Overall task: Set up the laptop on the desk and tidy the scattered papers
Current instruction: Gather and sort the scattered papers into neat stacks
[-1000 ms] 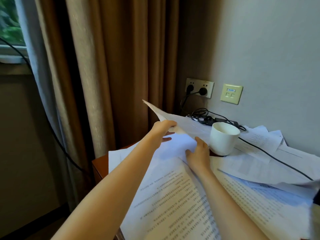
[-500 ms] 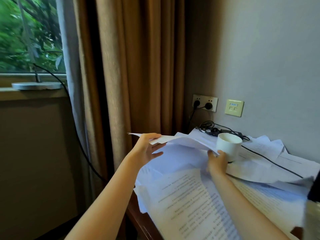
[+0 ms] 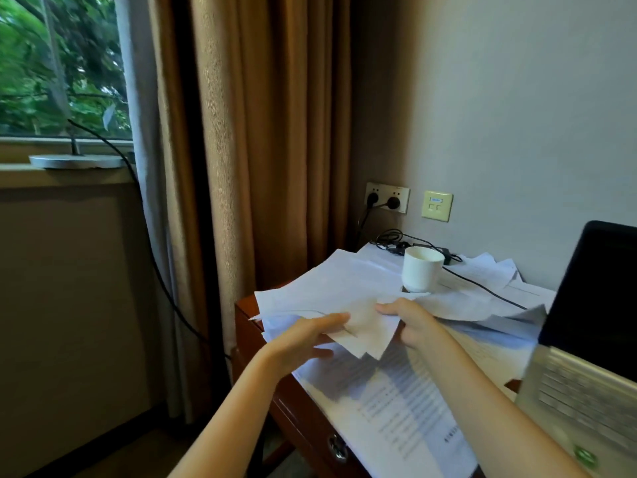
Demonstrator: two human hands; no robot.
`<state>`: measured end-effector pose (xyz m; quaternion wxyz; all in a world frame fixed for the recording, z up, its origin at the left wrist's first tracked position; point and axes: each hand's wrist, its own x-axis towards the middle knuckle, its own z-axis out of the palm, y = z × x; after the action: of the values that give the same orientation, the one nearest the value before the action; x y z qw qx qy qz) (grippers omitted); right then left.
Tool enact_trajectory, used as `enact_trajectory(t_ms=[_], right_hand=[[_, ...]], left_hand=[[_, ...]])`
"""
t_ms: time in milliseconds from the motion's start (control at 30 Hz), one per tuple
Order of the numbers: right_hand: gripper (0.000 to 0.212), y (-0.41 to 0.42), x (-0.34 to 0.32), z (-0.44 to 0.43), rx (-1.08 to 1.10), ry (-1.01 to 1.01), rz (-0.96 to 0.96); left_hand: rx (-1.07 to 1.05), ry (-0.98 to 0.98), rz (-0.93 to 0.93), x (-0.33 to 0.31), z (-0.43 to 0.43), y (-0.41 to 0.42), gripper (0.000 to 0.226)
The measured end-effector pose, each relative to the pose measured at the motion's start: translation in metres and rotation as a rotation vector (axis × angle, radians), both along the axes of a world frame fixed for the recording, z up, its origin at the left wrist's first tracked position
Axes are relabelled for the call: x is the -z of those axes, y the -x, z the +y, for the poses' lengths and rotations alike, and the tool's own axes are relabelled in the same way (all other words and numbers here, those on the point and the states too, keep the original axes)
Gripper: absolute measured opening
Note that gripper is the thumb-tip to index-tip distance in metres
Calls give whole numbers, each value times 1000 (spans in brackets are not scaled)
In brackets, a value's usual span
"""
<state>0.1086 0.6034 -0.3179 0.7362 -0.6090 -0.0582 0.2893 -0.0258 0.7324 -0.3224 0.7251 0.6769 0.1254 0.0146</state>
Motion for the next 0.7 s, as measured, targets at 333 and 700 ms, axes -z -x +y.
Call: enact_trajectory(t_ms=[333, 700], right_hand=[[21, -7, -5, -80, -243, 249, -68], [17, -18, -2, -82, -213, 921, -617]], left_hand=[[-223, 527, 32, 9, 30, 33, 59], [-474, 180, 101, 13, 16, 19, 51]])
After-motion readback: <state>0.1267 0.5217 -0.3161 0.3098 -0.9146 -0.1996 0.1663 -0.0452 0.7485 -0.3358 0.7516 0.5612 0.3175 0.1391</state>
